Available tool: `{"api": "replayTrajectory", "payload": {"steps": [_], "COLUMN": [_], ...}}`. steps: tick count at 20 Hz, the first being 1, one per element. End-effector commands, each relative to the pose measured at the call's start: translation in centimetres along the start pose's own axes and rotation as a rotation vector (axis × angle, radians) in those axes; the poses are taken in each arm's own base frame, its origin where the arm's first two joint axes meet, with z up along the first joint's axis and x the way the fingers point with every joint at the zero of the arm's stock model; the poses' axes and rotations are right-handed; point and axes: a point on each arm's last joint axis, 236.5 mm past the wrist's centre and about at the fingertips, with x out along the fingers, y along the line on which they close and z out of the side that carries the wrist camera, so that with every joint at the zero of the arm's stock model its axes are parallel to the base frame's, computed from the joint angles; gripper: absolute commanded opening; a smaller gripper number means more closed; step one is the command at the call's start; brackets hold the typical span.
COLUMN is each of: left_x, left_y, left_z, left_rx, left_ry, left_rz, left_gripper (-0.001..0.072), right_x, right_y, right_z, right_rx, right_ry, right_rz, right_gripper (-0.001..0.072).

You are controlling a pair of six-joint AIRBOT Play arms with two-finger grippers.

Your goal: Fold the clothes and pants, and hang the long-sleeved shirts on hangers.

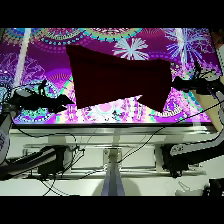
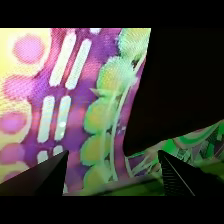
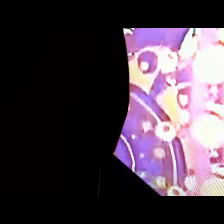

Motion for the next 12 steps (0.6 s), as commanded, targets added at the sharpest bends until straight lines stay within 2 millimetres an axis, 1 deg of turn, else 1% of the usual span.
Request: {"api": "replayTrajectory", "payload": {"steps": [1,2,3,4,5,6,7,9,10,11,12], "left_x": [2.3,3.3,4.2,5.0,5.5,5.7,5.6,4.1,2.6,0.5,-2.3], "left_y": [-0.9,-1.2,-1.4,-1.9,-2.2,-2.4,-2.6,-3.7,-4.9,-6.3,-8.0], "left_z": [-0.3,-0.4,-0.5,-0.7,-0.9,-1.1,-1.0,0.5,2.0,4.1,6.7], "left_rx": [0.031,0.042,0.046,0.042,0.037,0.037,0.066,0.158,0.206,0.254,0.297], "left_ry": [0.004,0.011,0.015,0.023,0.037,0.042,0.042,0.019,-0.009,-0.057,-0.134], "left_rz": [0.004,0.010,0.014,0.006,-0.003,-0.006,-0.010,-0.040,-0.065,-0.086,-0.101], "left_gripper": [0.0598,0.0590,0.0550,0.0475,0.0334,0.0103,0.0011,0.0011,0.0010,0.0010,0.0010], "right_x": [0.0,0.0,0.0,0.0,0.0,-0.3,-0.8,-2.8,-4.4,-6.2,-8.2], "right_y": [0.0,0.0,0.0,0.0,0.0,0.2,0.4,1.5,2.5,3.9,5.5], "right_z": [-0.1,-0.1,-0.1,-0.1,0.0,0.1,0.5,2.2,3.4,4.5,5.7], "right_rx": [-0.008,-0.008,-0.008,-0.008,-0.010,-0.017,-0.034,-0.087,-0.123,-0.160,-0.203], "right_ry": [0.004,0.004,0.004,0.004,0.001,-0.005,-0.015,-0.054,-0.086,-0.118,-0.155], "right_rz": [-0.001,-0.001,-0.001,-0.001,-0.001,-0.002,-0.006,-0.013,-0.013,-0.006,0.002], "right_gripper": [0.0013,0.0013,0.0013,0.0013,0.0013,0.0013,0.0013,0.0013,0.0012,0.0013,0.0013]}}
